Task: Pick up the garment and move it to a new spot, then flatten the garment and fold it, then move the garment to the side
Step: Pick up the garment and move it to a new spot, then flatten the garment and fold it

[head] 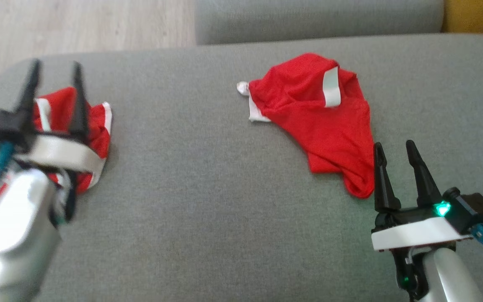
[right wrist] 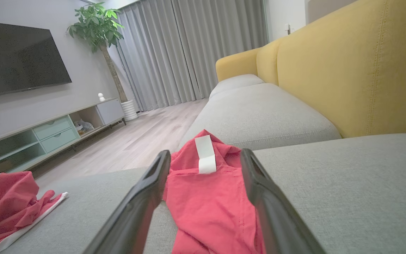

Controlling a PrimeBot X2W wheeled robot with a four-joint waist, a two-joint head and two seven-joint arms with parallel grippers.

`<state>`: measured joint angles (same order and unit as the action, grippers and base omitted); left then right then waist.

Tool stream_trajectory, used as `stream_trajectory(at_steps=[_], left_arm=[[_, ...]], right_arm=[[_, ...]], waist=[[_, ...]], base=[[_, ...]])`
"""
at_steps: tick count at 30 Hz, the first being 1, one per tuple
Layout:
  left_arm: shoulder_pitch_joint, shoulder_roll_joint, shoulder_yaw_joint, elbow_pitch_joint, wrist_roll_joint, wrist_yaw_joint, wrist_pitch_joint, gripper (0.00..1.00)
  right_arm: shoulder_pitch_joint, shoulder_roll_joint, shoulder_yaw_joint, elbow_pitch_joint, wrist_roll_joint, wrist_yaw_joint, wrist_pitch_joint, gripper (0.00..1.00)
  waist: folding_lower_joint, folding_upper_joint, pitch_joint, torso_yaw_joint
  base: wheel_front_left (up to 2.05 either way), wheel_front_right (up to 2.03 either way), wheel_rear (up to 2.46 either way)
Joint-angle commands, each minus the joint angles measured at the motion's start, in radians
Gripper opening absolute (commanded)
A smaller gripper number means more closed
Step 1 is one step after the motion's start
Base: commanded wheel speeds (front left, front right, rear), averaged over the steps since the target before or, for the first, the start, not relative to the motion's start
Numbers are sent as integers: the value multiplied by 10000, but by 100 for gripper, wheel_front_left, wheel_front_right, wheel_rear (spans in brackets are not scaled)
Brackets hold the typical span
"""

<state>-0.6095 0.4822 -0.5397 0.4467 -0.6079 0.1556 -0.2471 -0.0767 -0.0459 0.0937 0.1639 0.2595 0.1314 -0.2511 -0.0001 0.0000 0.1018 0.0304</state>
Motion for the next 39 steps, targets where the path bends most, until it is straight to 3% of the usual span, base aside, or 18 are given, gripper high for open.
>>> stream_trajectory(at_steps=[1, 10, 17, 29, 39], left_arm=[[129, 314, 279, -664, 120, 127, -87, 100], [1952, -208, -347, -2491, 385, 743, -118, 100], [3214, -789, -608, -2812, 1001, 1000, -142, 100], [3557, -1598, 71, -2738, 2022, 450, -146, 100], [3028, -2272, 340, -2637, 2366, -142, -146, 100]], right_arm=[[-126, -43, 214, -349, -26, -7, -107, 100], [231, -43, -163, -422, 16, -7, -107, 100], [580, -43, -257, -498, 34, -7, -107, 100], [200, -43, -423, -440, -664, -7, -107, 100], [-2302, -43, -700, 1067, -1728, -7, 551, 100]], waist=[[1, 0, -367, 91], [1, 0, -865, 183], [1, 0, -866, 217], [1, 0, -476, 345], [1, 0, 807, 984]], base=[[0, 0, 0], [0, 0, 0], [0, 0, 0], [0, 0, 0], [0, 0, 0]])
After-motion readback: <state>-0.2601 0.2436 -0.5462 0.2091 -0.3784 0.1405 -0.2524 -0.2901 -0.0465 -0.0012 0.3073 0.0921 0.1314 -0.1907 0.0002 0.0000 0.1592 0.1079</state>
